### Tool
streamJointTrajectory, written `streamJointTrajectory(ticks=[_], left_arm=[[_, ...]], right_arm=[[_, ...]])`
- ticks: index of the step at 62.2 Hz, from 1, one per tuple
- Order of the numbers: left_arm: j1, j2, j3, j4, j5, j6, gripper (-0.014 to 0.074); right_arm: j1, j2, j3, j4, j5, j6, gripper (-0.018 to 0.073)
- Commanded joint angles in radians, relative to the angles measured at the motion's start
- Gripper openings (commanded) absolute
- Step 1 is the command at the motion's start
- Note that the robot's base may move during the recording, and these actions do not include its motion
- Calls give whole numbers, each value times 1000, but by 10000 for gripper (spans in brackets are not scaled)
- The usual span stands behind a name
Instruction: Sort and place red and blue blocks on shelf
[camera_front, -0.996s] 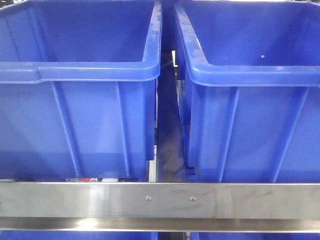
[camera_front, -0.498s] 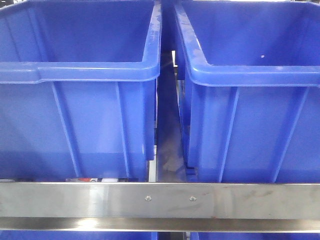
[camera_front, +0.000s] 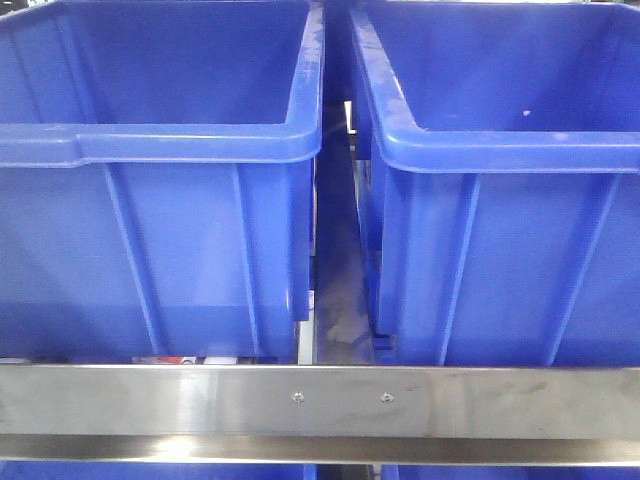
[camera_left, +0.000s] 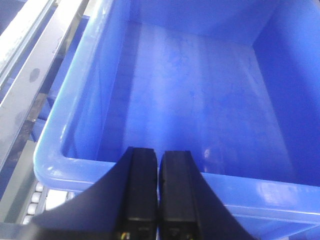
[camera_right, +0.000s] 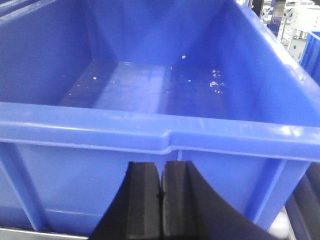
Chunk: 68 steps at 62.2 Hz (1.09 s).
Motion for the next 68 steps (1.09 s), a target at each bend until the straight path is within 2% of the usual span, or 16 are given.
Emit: streamJointTrajectory(ticks=[1,25,31,41,68], left_arm=[[2,1,-30,4,-88,-8,129],[2,1,-30,4,-88,-8,129],[2,1,-30,4,-88,-8,129],[2,1,-30,4,-88,-8,129],[2,1,-30,4,-88,-8,129]], right_arm=[[-7,-20,-22,-1,-102,-4,59],[-7,-20,-22,7,-111,-4,59],[-7,-20,-22,49,-111,-26,59],[-7,-20,-22,129,-111,-120,59],[-7,-20,-22,130,-110,-138,59]])
